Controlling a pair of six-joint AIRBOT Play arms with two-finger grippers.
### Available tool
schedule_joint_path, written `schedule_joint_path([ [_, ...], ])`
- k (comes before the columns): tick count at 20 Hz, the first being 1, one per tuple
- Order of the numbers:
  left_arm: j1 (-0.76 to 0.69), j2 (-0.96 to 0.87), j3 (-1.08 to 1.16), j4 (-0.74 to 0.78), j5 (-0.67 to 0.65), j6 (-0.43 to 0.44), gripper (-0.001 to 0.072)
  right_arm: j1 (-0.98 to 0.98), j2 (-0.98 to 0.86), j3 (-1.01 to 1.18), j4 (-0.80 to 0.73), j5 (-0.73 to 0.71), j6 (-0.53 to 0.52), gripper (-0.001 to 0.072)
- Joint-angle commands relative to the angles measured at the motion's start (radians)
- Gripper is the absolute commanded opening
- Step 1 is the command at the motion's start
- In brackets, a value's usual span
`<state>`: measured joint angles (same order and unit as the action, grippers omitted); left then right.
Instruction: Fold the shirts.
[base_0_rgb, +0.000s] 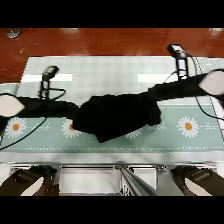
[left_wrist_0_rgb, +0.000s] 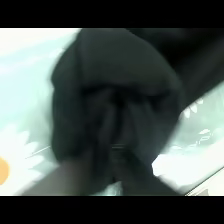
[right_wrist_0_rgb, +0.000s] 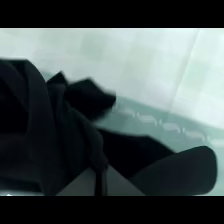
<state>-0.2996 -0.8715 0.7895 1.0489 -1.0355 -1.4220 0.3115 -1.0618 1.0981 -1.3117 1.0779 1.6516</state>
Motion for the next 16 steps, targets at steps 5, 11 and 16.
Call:
schedule_joint_path([
  [5,0.158,-0.129,0.124,0.202,0.009,-0.039,0.0702,-0.327,-0.151,0.165,0.138,0.132,-0.121,0.0617],
  [11,0.514,-0.143,-0.108,-0.212,-0.032,0.13,0.07,-0.584,0.227,-0.303,0.115,0.123,-0.107,0.0616],
  [16,0.356,-0.312,-0.277,-0.61,-0.064,0.521,0.0701,-0.45,0.367,-0.715,0.422,0.042,-0.137,0.0615],
])
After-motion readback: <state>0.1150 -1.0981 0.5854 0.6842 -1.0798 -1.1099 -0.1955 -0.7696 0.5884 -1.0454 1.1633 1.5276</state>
